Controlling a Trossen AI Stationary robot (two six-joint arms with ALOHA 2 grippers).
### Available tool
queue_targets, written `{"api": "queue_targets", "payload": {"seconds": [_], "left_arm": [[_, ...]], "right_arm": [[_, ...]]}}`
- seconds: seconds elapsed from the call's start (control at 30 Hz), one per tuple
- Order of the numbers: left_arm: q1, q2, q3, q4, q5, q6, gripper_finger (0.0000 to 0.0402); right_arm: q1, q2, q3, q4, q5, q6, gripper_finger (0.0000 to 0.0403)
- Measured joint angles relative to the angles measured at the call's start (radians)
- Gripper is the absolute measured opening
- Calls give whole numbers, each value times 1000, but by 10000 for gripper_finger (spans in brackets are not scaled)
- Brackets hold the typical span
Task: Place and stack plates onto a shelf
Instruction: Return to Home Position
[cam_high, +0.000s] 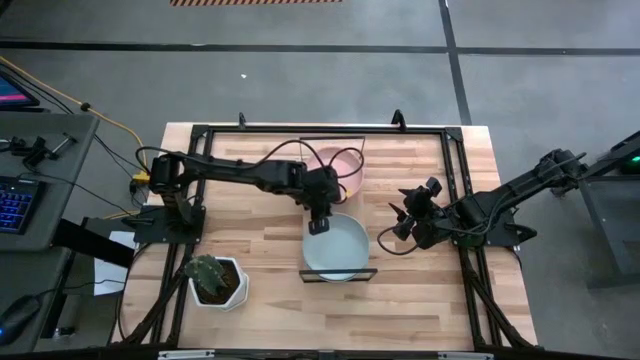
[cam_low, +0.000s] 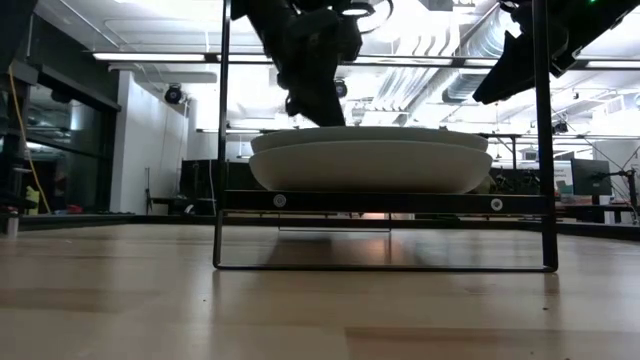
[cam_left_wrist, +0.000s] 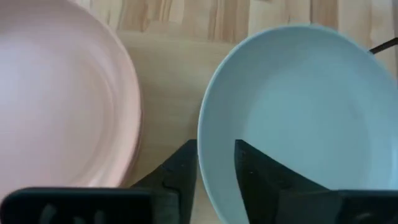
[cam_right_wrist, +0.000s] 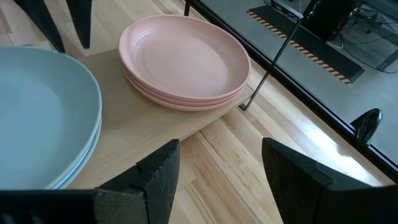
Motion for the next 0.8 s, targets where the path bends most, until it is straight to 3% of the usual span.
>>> {"api": "queue_targets", "payload": {"seconds": [0.2,0.33,0.5,0.67,0.8], "left_arm": [[8,-27,77,-126,-7,35,138],[8,-123,5,-74,-68,51,142],[-2,-325,-274,313,-94,85,135],[-13,-545,-639,748,16,124,131],[-42,-676,-902,1075,31,130,131]], "right_arm": [[0,0,0,-3,0,-2,210],[0,0,0,-14,3,-18,210],[0,0,0,-38,3,-34,210],[0,0,0,-31,20,-37,210],[-7,-1,0,-13,26,-55,210]]}}
